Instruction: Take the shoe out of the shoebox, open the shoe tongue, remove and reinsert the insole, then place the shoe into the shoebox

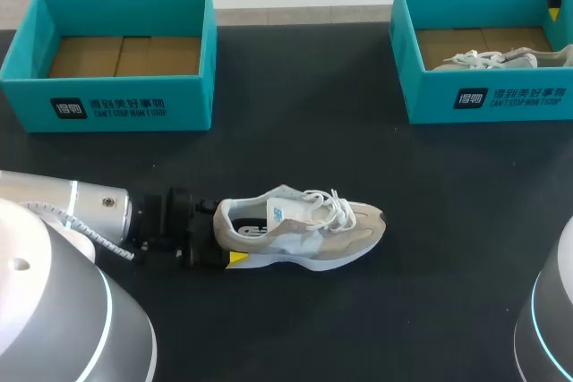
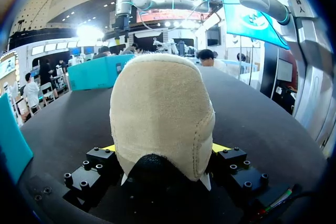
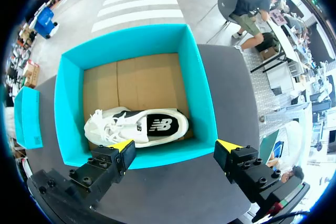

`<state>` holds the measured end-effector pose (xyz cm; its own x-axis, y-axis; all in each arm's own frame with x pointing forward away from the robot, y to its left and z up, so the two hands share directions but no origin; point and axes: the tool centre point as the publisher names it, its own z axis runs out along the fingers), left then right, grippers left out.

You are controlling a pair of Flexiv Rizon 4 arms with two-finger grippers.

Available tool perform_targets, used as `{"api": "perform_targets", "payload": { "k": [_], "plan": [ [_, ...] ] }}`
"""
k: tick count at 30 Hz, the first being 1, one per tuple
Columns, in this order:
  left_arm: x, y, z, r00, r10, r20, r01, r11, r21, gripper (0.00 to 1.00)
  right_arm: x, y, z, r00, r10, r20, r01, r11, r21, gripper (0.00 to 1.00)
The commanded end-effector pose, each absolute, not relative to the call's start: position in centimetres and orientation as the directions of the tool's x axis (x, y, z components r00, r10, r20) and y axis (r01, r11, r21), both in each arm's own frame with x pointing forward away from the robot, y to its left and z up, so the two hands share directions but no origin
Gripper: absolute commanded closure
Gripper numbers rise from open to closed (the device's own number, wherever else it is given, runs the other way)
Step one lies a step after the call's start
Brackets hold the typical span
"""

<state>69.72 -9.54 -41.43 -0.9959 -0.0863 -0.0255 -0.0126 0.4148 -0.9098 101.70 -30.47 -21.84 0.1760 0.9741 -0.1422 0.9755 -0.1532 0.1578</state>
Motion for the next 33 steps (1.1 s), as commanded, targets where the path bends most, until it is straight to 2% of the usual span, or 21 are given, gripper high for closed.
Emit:
{"api": "perform_targets", "payload": {
  "k": [1, 22, 29, 33],
  "plan": [
    [69.5, -9.9, -41.7, -0.996, -0.087, -0.026, -0.013, 0.417, -0.909, 1.0, 101.6, -30.5, -21.9, 0.177, 0.974, -0.14, 0.975, -0.153, 0.161, 0.0],
    [69.5, -9.9, -41.7, -0.996, -0.087, -0.026, -0.013, 0.417, -0.909, 1.0, 101.6, -30.5, -21.9, 0.177, 0.974, -0.14, 0.975, -0.153, 0.161, 0.0],
    [69.5, -9.9, -41.7, -0.996, -0.087, -0.026, -0.013, 0.417, -0.909, 1.0, 98.7, -23.7, -20.9, 0.285, 0.948, -0.139, 0.954, -0.266, 0.141, 0.0],
    [69.5, -9.9, -41.7, -0.996, -0.087, -0.026, -0.013, 0.417, -0.909, 1.0, 97.1, -19.3, -20.9, 0.272, 0.956, -0.112, 0.952, -0.25, 0.175, 0.0]
  ]
}}
